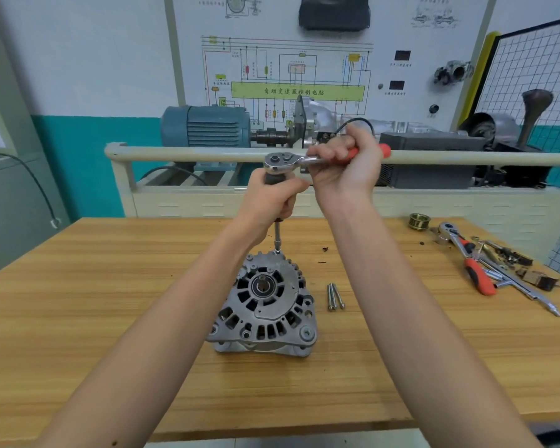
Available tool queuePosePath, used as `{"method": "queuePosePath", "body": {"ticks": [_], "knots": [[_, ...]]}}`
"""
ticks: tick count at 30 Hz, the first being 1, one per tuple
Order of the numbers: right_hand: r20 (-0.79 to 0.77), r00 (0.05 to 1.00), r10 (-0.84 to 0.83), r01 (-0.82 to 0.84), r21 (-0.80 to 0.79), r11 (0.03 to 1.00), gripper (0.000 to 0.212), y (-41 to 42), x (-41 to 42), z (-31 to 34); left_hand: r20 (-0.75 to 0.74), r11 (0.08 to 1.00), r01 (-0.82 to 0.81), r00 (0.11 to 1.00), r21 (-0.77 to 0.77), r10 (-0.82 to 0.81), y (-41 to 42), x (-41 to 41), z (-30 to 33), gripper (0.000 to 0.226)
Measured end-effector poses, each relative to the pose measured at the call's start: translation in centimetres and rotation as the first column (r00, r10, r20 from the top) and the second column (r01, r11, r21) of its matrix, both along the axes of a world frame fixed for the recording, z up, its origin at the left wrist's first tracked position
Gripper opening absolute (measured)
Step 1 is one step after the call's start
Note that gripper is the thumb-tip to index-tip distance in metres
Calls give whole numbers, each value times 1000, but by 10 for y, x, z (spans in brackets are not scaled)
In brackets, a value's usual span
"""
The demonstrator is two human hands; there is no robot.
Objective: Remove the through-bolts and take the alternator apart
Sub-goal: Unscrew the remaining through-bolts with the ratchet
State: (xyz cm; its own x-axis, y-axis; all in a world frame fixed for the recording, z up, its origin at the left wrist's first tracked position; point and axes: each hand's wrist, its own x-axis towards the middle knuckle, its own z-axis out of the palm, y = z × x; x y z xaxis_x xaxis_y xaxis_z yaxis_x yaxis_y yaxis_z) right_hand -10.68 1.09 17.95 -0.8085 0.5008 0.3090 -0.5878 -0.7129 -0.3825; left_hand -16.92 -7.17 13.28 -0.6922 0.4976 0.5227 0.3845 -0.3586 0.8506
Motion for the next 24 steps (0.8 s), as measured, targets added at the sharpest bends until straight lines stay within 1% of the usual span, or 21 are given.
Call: {"method": "queuePosePath", "body": {"ticks": [2, 5, 7, 8, 10, 12, 14, 17, 19, 21, 22, 24], "knots": [[-103, 986, -132, 132, -7, 991, 39, -15, 8, -16, 36, 994, -100, 995, 43, 98, 2, 0, 0, 42], [-252, 915, -315, 338, 54, 939, 36, -36, 20, -35, 89, 970, -233, 970, 70, 226, 7, 2, 0, 46], [-328, 868, -372, 426, 108, 898, 32, -43, 24, -40, 67, 957, -281, 959, 75, 277, 9, 4, 0, 43], [-333, 868, -369, 424, 110, 899, 32, -43, 25, -40, 57, 957, -281, 959, 72, 277, 8, 5, 0, 36], [-268, 914, -305, 332, 61, 941, 37, -36, 24, -33, 39, 968, -247, 969, 42, 246, 5, 6, 0, 20], [-166, 968, -189, 194, 12, 981, 39, -22, 19, -21, -8, 983, -186, 983, 2, 186, 1, 4, -1, 27], [-51, 996, -68, 69, 20, 997, 39, -8, 12, -6, -56, 996, -80, 995, -24, 79, -6, 1, 1, 31], [96, 990, 101, -108, 77, 991, 39, 6, 0, 12, -101, 995, 59, 993, -75, -67, -12, -3, 5, 31], [145, 973, 180, -195, 94, 976, 40, 11, -5, 18, -107, 993, 57, 992, -106, -69, -10, -2, 6, 34], [135, 970, 204, -215, 70, 974, 46, 11, -7, 18, -77, 996, 6, 997, -93, -13, -6, 0, 4, 36], [113, 978, 178, -184, 49, 982, 47, 8, -6, 16, -50, 997, -26, 999, -74, 22, -4, 1, 2, 37], [44, 997, 60, -61, 3, 998, 43, 0, -1, 7, -8, 994, -100, 995, -31, 100, 0, 2, 0, 38]]}}
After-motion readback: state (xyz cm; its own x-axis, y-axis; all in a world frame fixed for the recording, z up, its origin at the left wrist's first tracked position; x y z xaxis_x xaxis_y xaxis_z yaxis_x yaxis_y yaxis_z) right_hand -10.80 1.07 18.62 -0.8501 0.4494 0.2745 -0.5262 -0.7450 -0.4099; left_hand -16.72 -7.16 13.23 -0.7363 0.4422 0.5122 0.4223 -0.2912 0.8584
